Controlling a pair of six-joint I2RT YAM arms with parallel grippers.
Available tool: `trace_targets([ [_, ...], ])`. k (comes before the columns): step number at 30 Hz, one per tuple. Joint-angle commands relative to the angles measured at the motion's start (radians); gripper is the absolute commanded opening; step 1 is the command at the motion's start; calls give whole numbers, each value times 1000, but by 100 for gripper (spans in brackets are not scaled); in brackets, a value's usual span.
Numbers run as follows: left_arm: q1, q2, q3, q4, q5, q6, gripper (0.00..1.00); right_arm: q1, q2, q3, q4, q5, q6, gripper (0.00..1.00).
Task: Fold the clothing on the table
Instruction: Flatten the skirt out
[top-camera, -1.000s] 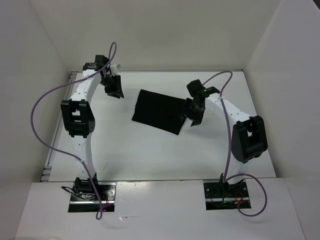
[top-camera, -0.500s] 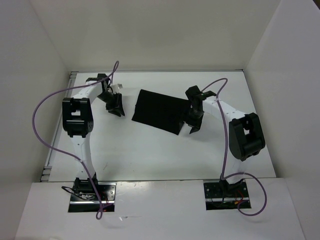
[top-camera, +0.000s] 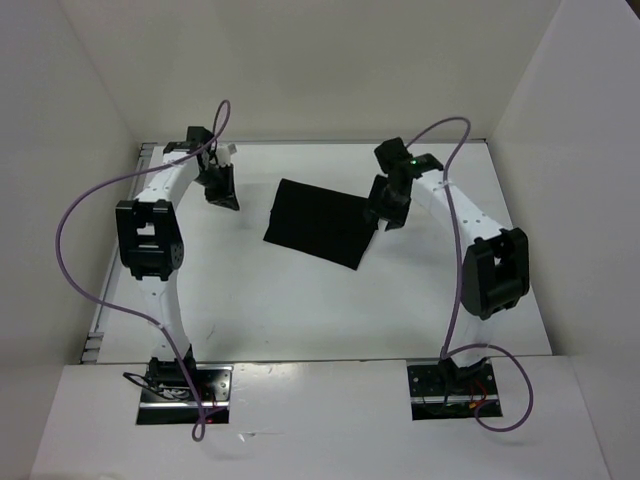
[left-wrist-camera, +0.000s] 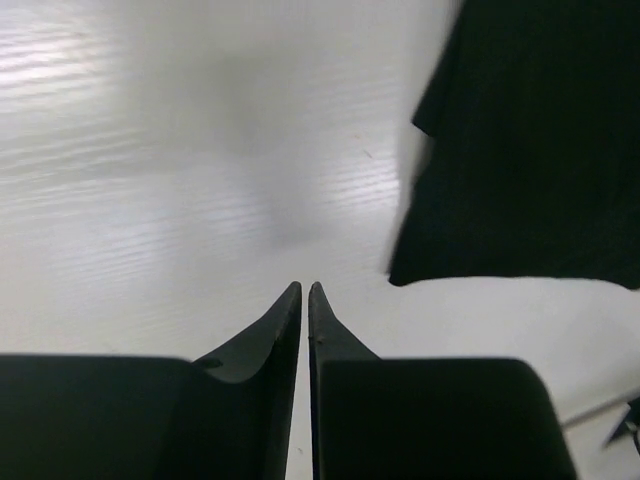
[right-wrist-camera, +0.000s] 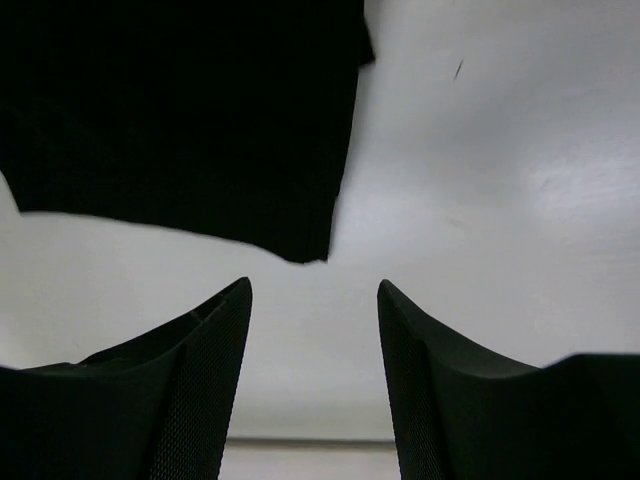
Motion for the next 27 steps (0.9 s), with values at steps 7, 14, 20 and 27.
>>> trace_targets([
  [7, 26, -76, -15, 63, -455, -166, 0, -128, 153, 250, 190, 370, -147, 59],
  [14, 82, -41, -20, 223, -102, -277, 10, -175, 531, 653, 145, 248, -322, 59],
  [20, 154, 20, -56, 336, 293, -347, 5, -248, 442, 560, 169, 7, -313, 51],
  [27, 154, -246, -283, 249, 455, -222, 11, -154, -32, -17, 202, 172, -265, 49],
])
